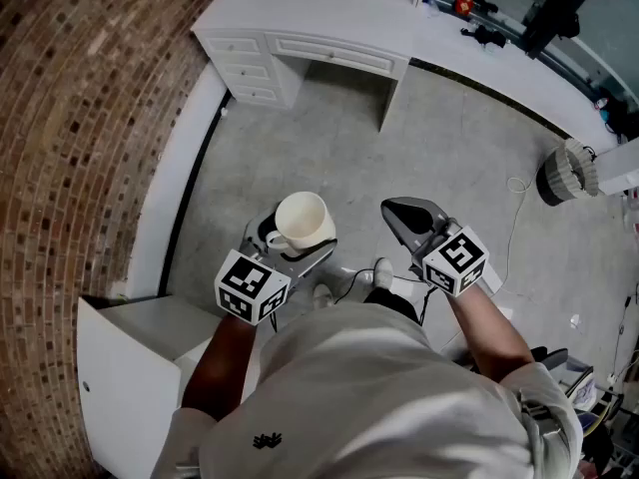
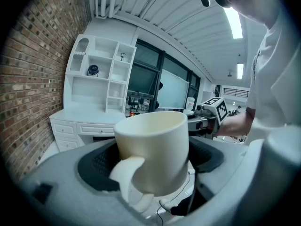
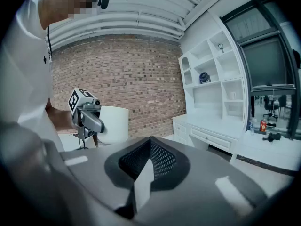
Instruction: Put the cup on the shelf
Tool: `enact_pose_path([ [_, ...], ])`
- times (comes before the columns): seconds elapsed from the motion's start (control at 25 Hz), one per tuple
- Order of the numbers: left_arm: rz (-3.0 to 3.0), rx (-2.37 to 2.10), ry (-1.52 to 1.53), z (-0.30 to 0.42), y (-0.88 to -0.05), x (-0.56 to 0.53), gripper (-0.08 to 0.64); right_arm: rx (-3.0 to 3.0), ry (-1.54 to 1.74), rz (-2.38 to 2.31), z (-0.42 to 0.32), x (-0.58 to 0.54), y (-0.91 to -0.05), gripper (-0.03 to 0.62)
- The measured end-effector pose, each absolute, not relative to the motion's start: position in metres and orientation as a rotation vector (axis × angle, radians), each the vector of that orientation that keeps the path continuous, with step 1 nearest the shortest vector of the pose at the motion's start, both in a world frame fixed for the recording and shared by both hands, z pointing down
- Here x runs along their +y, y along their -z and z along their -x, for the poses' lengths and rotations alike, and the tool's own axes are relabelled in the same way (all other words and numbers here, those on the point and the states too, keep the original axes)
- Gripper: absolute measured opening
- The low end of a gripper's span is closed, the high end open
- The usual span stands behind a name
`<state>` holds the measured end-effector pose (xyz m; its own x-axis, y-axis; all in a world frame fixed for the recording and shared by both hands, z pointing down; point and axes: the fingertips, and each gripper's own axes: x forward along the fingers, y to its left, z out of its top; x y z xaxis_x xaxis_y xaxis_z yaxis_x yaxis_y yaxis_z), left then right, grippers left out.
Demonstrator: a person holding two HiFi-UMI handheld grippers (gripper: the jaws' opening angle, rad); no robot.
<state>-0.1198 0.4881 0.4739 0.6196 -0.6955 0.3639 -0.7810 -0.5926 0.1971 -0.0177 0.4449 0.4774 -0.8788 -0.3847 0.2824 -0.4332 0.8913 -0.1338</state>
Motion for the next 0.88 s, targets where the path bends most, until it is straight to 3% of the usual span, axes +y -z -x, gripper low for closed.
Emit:
enact_pose_path([
  [0.44,-2.516,-1.126,-0.366,0.148,-0.483,0.496,0.434,-2.777,-0.298,-0.652,0.039,0.469,-0.476,0.009],
  [0.6,-2.531,-1.114,-0.376,0.139,-0.479,0.470,0.434,-2.814,-0.328,-0.670,0.031,0.445,-0.476,0.014],
  [0.68,-2.532,-1.113,-0.373,0.134,-0.475,0.450,0.434,-2.823,-0.330,-0.675,0.025,0.426,-0.478,0.057],
  [0.88,-2.536,-1.122,-0.382,0.119,-0.462,0.382,0.434,-2.848,-0.311,-0.680,0.005,0.365,-0.475,0.058],
])
